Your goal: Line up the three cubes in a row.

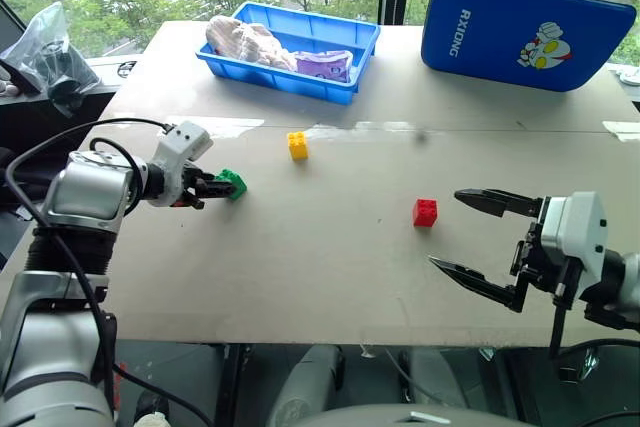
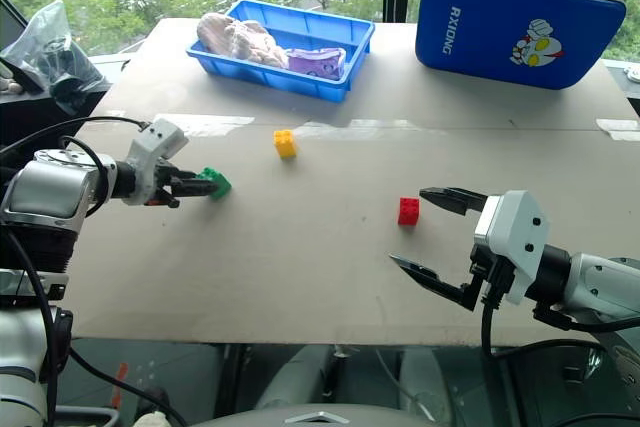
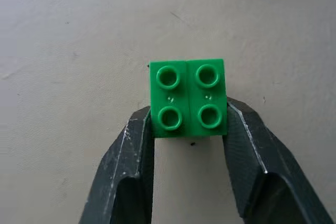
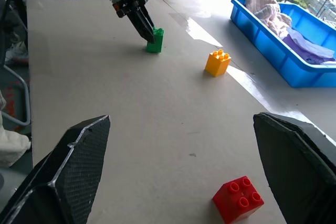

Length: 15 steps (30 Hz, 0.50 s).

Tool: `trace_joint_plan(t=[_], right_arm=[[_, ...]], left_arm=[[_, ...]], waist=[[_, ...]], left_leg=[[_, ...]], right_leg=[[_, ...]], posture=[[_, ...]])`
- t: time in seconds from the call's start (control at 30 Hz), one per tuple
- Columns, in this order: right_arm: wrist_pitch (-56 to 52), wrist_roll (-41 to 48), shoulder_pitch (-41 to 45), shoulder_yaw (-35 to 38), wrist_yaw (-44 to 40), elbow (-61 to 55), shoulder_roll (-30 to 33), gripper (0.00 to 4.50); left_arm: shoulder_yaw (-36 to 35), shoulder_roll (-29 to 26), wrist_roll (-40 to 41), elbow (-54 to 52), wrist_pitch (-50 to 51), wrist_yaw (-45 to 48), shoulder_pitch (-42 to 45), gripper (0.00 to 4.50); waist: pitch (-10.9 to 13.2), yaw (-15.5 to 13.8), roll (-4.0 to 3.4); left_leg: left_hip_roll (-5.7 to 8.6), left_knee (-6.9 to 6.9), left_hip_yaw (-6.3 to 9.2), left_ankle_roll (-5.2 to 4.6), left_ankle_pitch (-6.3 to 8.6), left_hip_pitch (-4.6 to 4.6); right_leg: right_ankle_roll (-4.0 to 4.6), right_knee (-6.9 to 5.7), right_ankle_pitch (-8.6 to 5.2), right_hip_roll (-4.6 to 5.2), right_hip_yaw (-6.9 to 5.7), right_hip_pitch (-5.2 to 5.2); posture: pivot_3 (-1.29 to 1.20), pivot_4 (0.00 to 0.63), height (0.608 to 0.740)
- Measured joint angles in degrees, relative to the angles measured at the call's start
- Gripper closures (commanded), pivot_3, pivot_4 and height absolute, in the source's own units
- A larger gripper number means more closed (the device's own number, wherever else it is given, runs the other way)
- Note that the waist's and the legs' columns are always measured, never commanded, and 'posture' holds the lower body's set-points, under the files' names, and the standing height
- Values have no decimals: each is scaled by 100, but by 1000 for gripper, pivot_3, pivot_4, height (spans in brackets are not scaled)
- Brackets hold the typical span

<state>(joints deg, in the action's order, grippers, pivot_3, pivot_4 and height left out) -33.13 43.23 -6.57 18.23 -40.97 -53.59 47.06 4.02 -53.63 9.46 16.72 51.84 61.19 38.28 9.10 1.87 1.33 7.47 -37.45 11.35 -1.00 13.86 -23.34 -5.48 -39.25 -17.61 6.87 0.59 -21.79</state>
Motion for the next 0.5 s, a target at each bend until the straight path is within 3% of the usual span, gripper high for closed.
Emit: trace_joint_plan(t=[0.23, 0.5], right_arm=[[7, -11, -53, -5, 1, -1, 0, 0], [15, -39, -228, 0, 51, -33, -3, 0]], left_arm=[[7, 1, 89, 26, -349, 173, -26, 3262], [163, 47, 352, -452, -1951, 1351, -50, 3262]], waist=[[-1, -5, 1], [-1, -12, 1]], left_leg=[[0, 0, 0, 0, 0, -1], [0, 0, -1, 0, 0, -2]], right_leg=[[0, 1, 0, 4, 0, 0], [0, 4, 0, 18, 0, 0]], posture=[[0, 150, 740], [0, 150, 740]])
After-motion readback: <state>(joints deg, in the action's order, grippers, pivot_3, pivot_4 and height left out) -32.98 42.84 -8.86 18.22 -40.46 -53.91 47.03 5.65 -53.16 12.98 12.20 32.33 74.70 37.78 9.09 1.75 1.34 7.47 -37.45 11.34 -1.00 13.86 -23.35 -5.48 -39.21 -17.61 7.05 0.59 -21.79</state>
